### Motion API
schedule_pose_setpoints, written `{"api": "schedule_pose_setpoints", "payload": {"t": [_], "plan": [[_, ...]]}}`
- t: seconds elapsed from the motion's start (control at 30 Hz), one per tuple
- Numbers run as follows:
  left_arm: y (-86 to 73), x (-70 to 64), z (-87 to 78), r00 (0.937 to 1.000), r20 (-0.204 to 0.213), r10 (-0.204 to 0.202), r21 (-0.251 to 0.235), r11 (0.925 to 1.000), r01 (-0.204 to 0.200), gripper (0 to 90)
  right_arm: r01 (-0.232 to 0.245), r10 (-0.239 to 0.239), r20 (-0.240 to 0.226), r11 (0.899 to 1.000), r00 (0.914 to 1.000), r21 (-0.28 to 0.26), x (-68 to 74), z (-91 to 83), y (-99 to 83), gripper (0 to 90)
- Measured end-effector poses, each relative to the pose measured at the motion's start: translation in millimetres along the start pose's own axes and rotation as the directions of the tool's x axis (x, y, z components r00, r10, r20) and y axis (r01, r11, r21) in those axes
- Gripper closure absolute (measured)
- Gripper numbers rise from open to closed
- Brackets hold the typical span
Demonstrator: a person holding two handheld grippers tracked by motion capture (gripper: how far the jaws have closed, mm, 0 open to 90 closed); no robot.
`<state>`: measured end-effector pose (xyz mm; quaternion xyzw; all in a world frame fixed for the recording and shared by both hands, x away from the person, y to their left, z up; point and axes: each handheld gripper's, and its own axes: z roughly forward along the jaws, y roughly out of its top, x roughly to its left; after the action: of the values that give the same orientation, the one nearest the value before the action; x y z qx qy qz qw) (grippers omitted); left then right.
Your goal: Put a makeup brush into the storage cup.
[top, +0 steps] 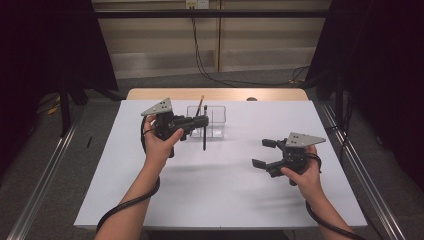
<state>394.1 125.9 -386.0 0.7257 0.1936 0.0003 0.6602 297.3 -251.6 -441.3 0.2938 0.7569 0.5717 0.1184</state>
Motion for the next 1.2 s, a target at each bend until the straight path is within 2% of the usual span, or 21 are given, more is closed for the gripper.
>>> {"api": "schedule_pose_setpoints", "payload": {"t": [0.27,0.4,0.53,0.83,1.03,1.2], "plan": [[4.1,4.6,-3.6,0.9998,-0.021,0.002,-0.017,0.9999,-0.002,84.0,-0.003,0.003,0.015,1.000,0.9999,-0.005,-1.4,-5.2,-1.9,6.5],[5.4,7.6,-5.8,0.9994,-0.036,0.000,-0.019,0.9998,-0.001,84.0,0.005,-0.005,0.008,1.000,1.0000,-0.005,-1.4,-7.0,-2.6,4.7],[6.2,9.7,-6.6,0.9991,-0.043,0.003,-0.023,0.9997,-0.004,84.0,0.004,-0.004,0.027,1.000,0.9996,-0.005,-1.6,-10.1,-3.0,3.7],[12.5,13.6,-6.3,0.9979,-0.062,0.016,-0.028,0.9994,-0.018,84.0,0.004,-0.004,0.059,1.000,0.9983,0.001,-2.5,-18.0,-6.3,2.8],[17.8,17.4,-8.3,0.9960,-0.086,0.024,-0.023,0.9994,-0.026,84.0,0.005,-0.005,0.065,1.000,0.9979,0.000,-1.8,-23.1,-9.0,2.4],[22.1,20.0,-9.3,0.9954,-0.092,0.024,-0.038,0.9989,-0.028,84.0,0.007,-0.008,0.066,1.000,0.9978,0.004,-1.0,-27.2,-10.2,2.5]]}}
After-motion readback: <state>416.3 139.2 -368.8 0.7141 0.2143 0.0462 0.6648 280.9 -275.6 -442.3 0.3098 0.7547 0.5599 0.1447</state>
